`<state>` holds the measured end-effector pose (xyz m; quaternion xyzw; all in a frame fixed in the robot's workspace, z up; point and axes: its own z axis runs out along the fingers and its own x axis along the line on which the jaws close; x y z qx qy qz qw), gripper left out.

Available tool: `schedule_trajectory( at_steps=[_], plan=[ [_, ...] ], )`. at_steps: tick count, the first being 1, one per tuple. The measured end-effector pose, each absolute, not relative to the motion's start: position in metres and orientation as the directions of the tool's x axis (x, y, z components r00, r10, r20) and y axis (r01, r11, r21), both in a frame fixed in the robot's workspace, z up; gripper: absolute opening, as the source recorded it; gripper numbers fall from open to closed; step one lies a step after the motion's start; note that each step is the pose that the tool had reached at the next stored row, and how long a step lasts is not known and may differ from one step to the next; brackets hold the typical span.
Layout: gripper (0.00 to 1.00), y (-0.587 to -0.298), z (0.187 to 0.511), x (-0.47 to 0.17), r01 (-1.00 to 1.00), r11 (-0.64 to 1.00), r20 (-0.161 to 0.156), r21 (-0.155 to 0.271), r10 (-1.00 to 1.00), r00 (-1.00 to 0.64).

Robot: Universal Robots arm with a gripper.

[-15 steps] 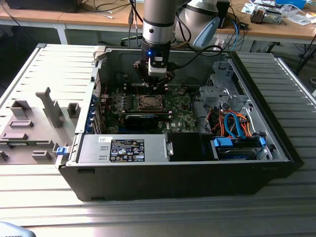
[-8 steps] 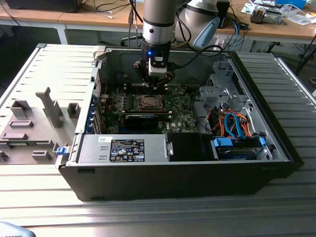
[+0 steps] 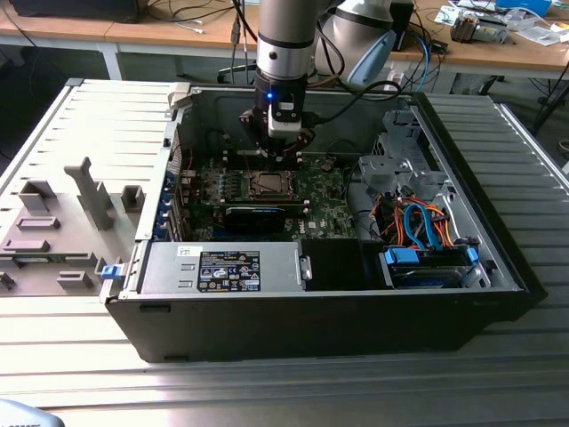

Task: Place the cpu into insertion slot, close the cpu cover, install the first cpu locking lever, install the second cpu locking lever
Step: 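Install the first cpu locking lever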

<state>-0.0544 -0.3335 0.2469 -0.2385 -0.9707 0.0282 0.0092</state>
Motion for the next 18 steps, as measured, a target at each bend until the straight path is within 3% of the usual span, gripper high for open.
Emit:
schedule_trajectory(
  at_steps=[18],
  plan=[
    [0.11,-0.3335,0.2469,-0.0544,0.444,0.894,0.004,-0.059,0.445,-0.895]
  ],
)
